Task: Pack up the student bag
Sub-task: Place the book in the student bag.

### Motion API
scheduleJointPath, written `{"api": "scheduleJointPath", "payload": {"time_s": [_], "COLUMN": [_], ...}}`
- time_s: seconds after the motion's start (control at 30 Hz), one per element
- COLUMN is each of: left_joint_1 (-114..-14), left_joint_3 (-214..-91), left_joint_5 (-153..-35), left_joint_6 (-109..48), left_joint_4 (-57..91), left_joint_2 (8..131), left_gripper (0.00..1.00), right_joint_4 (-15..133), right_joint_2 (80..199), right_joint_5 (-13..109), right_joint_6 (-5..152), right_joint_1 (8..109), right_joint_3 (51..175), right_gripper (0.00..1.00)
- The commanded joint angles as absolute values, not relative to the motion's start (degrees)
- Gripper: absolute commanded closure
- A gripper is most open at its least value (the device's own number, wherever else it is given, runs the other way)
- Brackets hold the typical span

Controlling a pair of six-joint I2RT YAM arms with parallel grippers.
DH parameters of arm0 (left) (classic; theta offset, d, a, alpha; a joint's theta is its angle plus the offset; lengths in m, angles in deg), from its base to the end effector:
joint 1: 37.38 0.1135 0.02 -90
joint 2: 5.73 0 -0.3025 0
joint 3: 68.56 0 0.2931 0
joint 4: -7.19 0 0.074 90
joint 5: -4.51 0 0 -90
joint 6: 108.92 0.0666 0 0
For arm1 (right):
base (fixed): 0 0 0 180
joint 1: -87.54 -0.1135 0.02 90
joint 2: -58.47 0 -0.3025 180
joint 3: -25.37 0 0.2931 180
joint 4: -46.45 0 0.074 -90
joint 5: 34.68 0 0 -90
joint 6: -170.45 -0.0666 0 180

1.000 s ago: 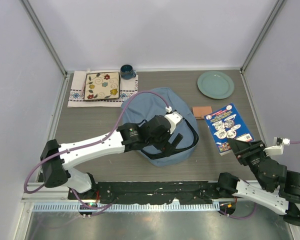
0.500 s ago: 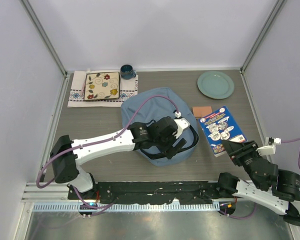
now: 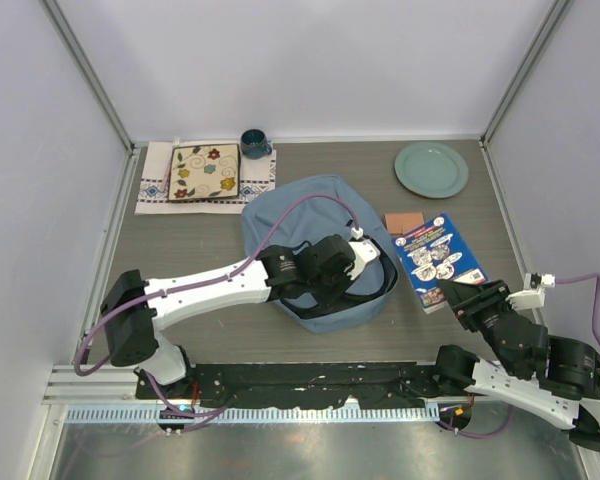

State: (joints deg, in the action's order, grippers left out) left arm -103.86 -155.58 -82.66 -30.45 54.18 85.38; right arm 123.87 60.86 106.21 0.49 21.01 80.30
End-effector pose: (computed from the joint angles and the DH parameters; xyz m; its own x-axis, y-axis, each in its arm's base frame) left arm 0.1652 -0.3714 0.2857 -0.4848 0.6136 -0.6232 0.8231 0.5610 -0.0879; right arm 0.0479 -0.0194 0.3100 -0.3229 0.8159 -0.4796 0.1130 0.5364 0.8364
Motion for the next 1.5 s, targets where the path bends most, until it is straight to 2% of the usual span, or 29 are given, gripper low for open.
{"api": "scheduleJointPath", "payload": {"time_s": [0.0,0.5,0.7,0.8,1.13,1.47], "left_joint_1": [-104.09,-100.49,-100.13,-100.13,-99.87,-99.87], "left_joint_3": [-154.56,-148.23,-146.92,-145.94,-147.18,-147.79], "left_joint_5": [-79.79,-67.57,-66.69,-65.81,-59.92,-66.15], "left_joint_6": [-30.17,-38.60,-43.96,-45.55,-46.25,-47.04], "left_joint_4": [51.26,41.94,39.58,36.94,35.09,30.78], "left_joint_2": [79.97,67.40,65.73,63.80,61.77,60.80], "left_gripper": [1.00,1.00,1.00,1.00,1.00,1.00], "right_joint_4": [116.45,116.01,126.46,126.12,106.71,88.86], "right_joint_2": [61.63,59.79,58.64,58.64,58.64,61.10], "right_joint_5": [107.35,103.66,102.70,99.27,88.20,85.29], "right_joint_6": [-2.25,-0.32,-0.50,1.78,-2.77,-8.84], "right_joint_1": [21.09,21.44,21.44,21.44,21.44,21.44], "right_joint_3": [79.29,79.11,85.78,87.28,74.64,62.59], "right_gripper": [0.99,0.99,0.99,0.99,0.99,0.99]}}
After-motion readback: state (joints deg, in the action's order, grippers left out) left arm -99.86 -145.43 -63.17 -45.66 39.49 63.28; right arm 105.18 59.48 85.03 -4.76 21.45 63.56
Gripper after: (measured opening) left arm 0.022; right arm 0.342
